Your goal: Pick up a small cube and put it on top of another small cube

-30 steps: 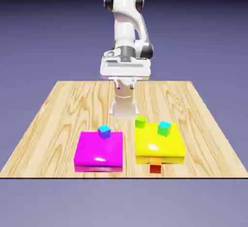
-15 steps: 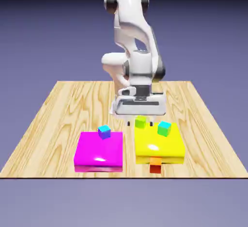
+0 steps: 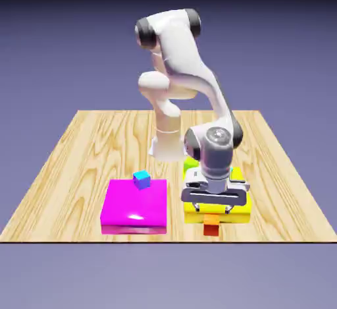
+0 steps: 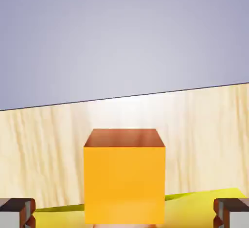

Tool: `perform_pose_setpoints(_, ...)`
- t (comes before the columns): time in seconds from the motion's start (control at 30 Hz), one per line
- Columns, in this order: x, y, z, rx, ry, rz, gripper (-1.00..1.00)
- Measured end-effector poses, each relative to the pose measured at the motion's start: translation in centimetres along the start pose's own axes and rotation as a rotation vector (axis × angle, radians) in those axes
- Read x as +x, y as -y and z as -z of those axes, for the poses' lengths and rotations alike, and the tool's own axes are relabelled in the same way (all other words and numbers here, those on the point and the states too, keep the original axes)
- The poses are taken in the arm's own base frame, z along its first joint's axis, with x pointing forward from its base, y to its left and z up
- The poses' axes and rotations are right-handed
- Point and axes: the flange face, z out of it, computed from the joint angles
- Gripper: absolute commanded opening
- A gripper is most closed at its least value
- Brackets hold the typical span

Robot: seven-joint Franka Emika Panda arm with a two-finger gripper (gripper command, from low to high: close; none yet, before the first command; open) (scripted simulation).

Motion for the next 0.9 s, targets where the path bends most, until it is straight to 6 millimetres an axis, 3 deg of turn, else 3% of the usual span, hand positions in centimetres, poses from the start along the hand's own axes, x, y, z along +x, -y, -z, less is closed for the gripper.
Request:
perform_pose_setpoints(0.07,0.0,0.0,-3.3,-0.001,0.0,0.001,0.0)
perform_pose_setpoints(0.1,0.0,0.0,-3.8,-0.001,0.0,0.001,-1.0)
perform_pose_setpoints(0.17,0.0,0.0,-3.8,-0.001,0.0,0.001,-1.0)
perform_pose_setpoints(0.3,-0.1,-0.1,2.8,0.0,0.001,0.001,-1.0)
perform_pose_setpoints(0.37,-0.3,-0.2,4.6,-0.008,0.02,-0.046,-1.0)
perform_pose_setpoints(0.67,-8.6,-3.3,10.3,-0.069,-0.063,0.428,-1.0)
perform_pose_setpoints(0.9,-14.5,-7.1,14.0,-0.082,-0.078,0.799,-1.0)
